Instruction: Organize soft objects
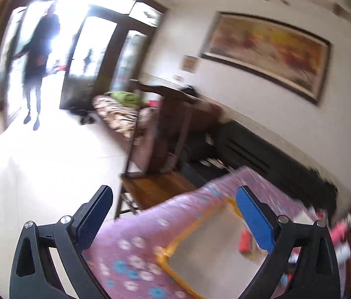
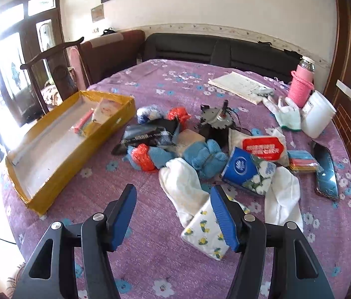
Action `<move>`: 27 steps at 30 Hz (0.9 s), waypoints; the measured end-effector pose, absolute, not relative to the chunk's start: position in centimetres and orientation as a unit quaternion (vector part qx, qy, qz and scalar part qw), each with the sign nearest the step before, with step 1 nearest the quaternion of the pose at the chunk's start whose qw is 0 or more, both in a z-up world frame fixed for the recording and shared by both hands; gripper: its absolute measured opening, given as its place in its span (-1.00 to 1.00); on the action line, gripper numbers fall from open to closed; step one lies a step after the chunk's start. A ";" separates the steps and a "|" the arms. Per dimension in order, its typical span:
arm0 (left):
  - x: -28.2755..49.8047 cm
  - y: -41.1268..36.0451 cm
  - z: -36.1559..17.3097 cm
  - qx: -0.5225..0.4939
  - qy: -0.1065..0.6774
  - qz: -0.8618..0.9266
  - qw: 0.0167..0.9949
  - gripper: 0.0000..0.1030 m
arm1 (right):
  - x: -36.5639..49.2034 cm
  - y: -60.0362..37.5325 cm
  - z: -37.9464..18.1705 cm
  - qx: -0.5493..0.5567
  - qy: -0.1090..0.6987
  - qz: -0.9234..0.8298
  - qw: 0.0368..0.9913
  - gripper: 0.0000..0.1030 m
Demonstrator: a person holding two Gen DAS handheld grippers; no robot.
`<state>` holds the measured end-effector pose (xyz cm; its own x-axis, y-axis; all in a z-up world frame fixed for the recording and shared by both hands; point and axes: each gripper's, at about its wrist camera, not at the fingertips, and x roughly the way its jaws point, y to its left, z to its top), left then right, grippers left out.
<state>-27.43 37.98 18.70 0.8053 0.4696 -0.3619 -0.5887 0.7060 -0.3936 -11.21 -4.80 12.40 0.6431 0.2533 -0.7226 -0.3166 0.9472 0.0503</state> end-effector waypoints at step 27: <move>-32.3 39.0 20.7 -0.275 0.033 0.379 0.883 0.93 | -11.7 -1.6 15.7 -0.018 0.341 0.184 0.922 0.44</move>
